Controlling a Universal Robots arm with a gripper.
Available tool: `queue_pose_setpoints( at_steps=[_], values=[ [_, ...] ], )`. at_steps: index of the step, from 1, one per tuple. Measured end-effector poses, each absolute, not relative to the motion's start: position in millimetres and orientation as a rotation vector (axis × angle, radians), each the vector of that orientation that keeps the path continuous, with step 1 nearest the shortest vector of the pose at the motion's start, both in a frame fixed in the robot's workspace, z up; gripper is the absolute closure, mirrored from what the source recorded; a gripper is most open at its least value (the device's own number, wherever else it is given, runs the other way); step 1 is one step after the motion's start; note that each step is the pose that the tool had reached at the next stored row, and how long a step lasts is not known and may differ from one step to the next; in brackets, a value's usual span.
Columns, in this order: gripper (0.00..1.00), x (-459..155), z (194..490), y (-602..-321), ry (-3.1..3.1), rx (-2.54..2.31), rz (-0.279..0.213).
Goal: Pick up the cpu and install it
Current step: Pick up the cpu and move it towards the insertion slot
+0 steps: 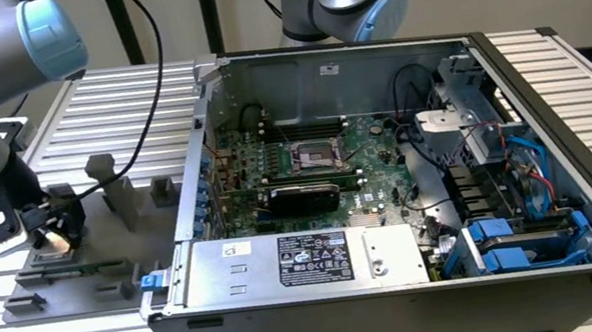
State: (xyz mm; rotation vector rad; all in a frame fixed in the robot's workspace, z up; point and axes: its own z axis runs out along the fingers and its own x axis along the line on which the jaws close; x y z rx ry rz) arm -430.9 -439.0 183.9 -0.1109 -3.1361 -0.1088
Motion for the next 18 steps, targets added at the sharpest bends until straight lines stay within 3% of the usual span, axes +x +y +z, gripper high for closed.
queue_pose_setpoints(
  at_steps=[13, 18],
  values=[
    [0.45, -430.8, 184.5, -439.0, -3.132, -0.111, -0.108],
    [0.45, -430.9, 197.2, -438.9, -3.126, -0.111, -0.107]
  ],
)
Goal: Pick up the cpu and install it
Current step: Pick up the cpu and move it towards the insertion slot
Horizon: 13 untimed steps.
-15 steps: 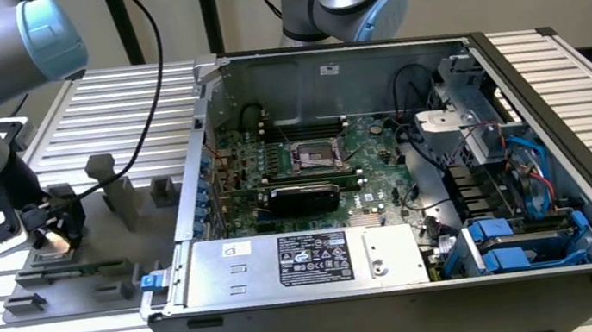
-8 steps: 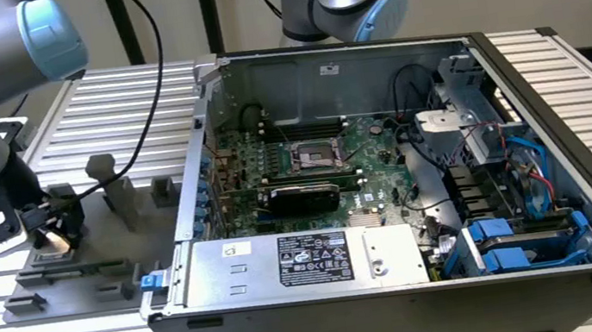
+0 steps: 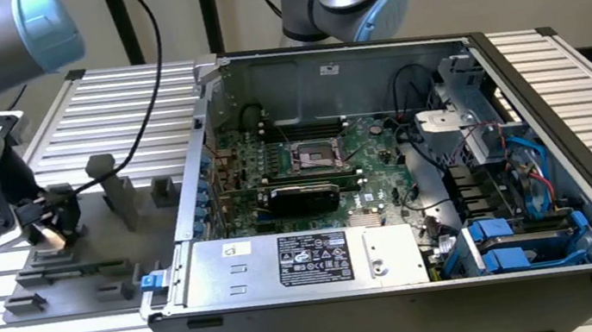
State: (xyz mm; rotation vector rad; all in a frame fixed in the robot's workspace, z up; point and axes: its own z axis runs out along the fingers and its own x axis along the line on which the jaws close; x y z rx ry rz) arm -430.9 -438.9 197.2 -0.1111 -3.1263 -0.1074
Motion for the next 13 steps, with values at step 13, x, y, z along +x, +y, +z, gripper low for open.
queue_pose_setpoints(
  at_steps=[13],
  values=[
    [0.45, -427.1, 255.8, -439.0, -3.121, -0.111, -0.107]
  ],
)
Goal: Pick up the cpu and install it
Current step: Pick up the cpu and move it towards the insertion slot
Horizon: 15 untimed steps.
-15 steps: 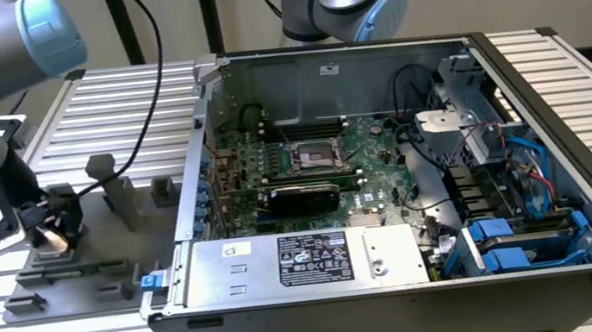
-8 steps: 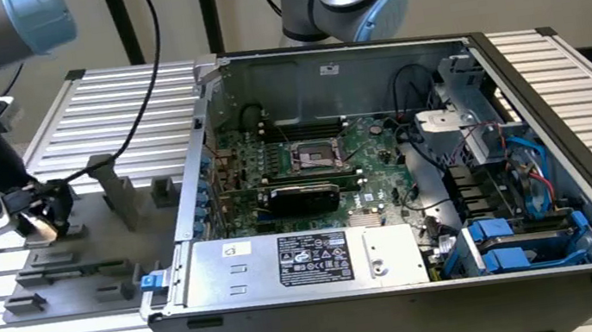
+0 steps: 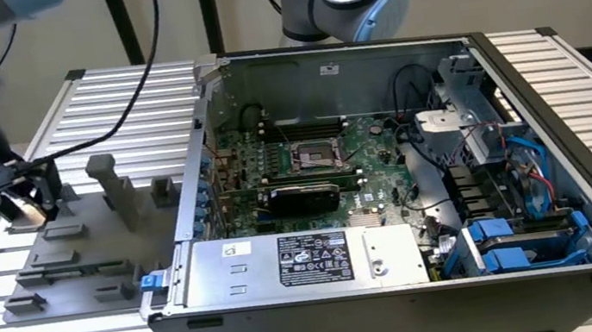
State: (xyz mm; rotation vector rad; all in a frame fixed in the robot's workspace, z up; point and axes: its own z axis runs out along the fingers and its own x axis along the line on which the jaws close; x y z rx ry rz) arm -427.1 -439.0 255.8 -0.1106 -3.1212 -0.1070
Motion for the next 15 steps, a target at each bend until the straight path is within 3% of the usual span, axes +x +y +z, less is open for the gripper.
queue_pose_setpoints(
  at_steps=[15],
  values=[
    [0.45, -412.7, 323.9, -439.0, -3.121, -0.103, -0.107]
  ],
)
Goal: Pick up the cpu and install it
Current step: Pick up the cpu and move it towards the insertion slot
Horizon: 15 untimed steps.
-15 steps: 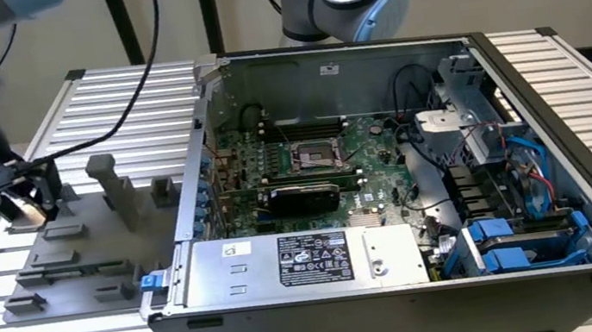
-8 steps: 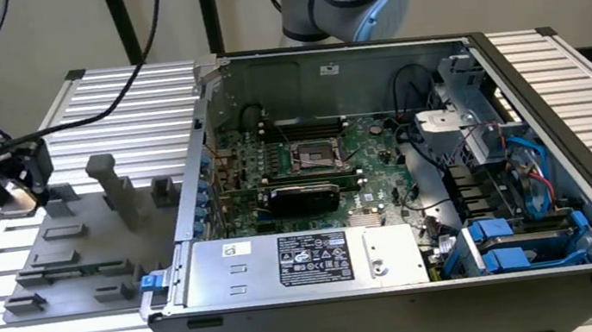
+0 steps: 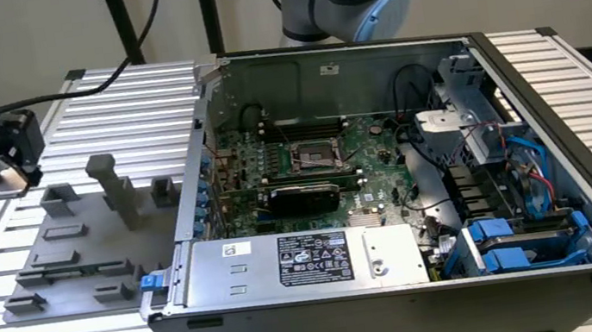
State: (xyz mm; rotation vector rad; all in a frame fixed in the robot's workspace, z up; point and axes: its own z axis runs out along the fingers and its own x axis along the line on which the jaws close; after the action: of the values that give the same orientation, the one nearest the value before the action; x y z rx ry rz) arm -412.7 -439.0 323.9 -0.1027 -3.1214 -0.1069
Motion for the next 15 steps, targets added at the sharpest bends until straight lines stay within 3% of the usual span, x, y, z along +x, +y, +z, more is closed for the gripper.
queue_pose_setpoints(
  at_steps=[15],
  values=[
    [0.45, -355.5, 391.7, -438.9, -3.114, -0.092, -0.116]
  ],
)
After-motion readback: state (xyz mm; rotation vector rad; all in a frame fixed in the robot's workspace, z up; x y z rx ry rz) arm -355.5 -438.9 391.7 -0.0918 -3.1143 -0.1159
